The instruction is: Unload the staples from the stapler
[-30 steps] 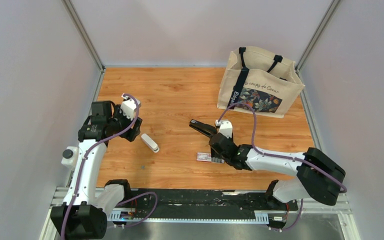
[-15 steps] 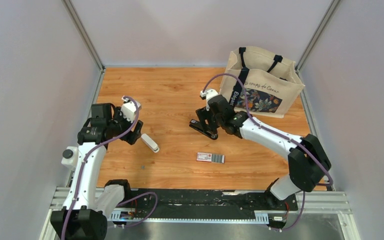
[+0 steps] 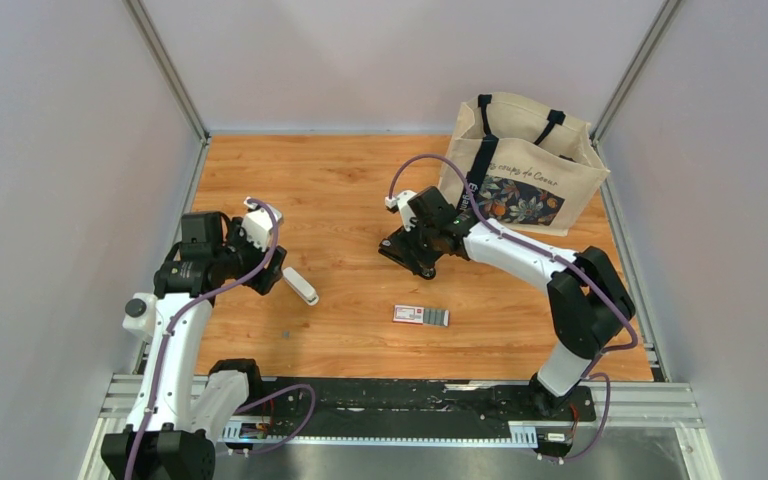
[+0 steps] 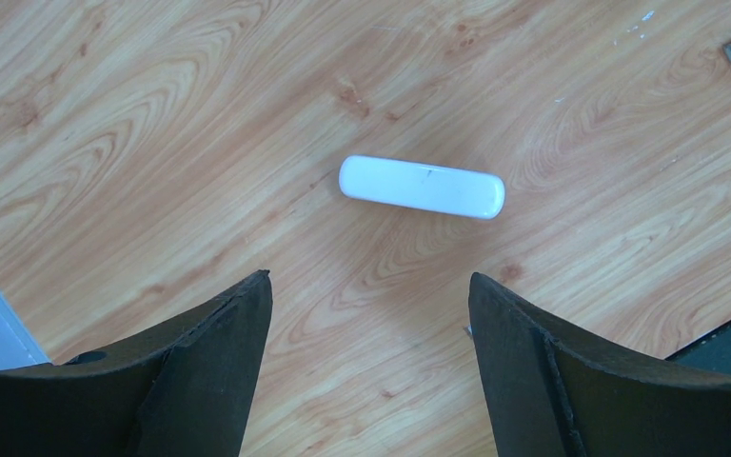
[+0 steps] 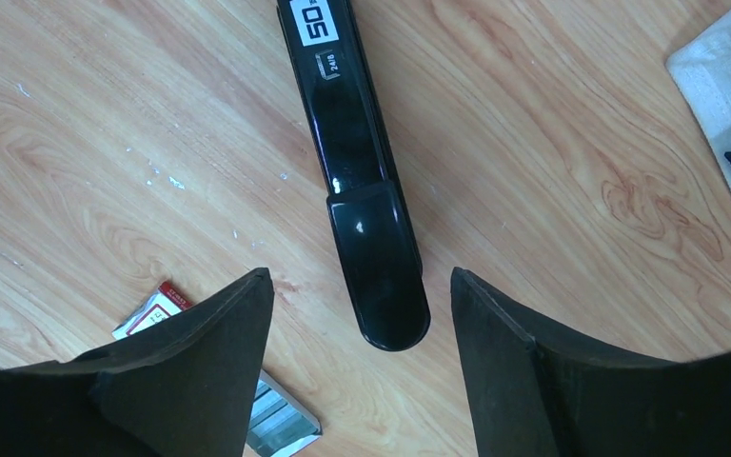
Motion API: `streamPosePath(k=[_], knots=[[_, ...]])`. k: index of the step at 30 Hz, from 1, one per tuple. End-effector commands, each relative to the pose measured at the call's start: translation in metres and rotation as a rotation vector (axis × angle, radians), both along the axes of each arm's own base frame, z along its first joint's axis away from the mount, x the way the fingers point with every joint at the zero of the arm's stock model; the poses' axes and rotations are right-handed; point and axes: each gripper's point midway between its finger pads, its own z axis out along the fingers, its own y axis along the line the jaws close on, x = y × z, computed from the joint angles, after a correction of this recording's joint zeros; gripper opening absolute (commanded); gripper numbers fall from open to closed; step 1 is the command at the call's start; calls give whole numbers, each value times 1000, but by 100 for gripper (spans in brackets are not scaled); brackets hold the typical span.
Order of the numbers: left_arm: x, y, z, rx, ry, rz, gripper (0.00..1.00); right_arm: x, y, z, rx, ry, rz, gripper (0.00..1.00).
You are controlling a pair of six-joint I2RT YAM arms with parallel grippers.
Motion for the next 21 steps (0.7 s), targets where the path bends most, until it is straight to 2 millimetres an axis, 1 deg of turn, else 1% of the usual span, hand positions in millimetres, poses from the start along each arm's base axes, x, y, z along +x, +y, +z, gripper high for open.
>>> streamPosePath(k=[1, 3, 7, 9, 12, 17, 18, 19, 20, 21], knots=[[-2, -7, 4, -20, -10, -34, 84, -1, 2, -7, -9, 8, 27, 70], [-2, -8, 5, -19, -16, -37, 84, -1, 3, -10, -4, 16, 30, 68], [0, -9, 7, -21, -22, -34, 84, 2, 6, -15, 8, 15, -4, 54], [0, -9, 7, -23, -18, -28, 82, 1, 11, -16, 25, 12, -1, 53], [0, -11, 7, -26, -21, -33, 82, 0, 15, -19, 25, 12, -2, 49], [2, -13, 5, -26, -17, -35, 82, 1, 23, -25, 39, 34, -6, 38], [3, -13, 4, -25, -15, -30, 82, 3, 26, -23, 50, 31, -11, 36], [3, -18, 4, -22, -18, -53, 82, 5, 29, -21, 64, 28, -20, 29], [3, -22, 2, -22, -11, -63, 82, 7, 31, -18, 75, 23, -24, 26], [4, -22, 1, -13, -11, -59, 83, 9, 35, -12, 111, 26, -68, 21]])
